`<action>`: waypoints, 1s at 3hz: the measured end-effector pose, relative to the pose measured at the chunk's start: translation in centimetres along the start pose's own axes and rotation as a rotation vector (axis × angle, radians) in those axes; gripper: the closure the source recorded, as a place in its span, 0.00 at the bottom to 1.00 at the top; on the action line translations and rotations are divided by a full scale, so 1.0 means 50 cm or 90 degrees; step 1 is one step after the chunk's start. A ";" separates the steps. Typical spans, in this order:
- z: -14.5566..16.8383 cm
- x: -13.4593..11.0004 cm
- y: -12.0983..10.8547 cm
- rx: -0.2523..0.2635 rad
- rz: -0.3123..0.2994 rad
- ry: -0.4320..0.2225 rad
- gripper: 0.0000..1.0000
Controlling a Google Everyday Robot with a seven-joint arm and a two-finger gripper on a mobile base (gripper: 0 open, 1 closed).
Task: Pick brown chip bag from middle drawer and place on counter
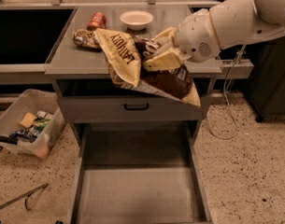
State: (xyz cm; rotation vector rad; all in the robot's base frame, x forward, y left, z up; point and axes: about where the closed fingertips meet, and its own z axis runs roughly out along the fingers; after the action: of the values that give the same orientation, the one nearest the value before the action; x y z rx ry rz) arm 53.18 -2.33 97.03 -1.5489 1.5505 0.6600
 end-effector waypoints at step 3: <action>-0.045 -0.048 -0.145 0.100 -0.151 0.061 1.00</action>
Offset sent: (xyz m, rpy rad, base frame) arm 0.0409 -0.0078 0.0372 -0.1241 -0.1686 0.0107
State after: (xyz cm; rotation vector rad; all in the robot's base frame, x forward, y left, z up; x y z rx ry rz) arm 59.62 -3.63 101.54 -1.6304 1.4213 0.3272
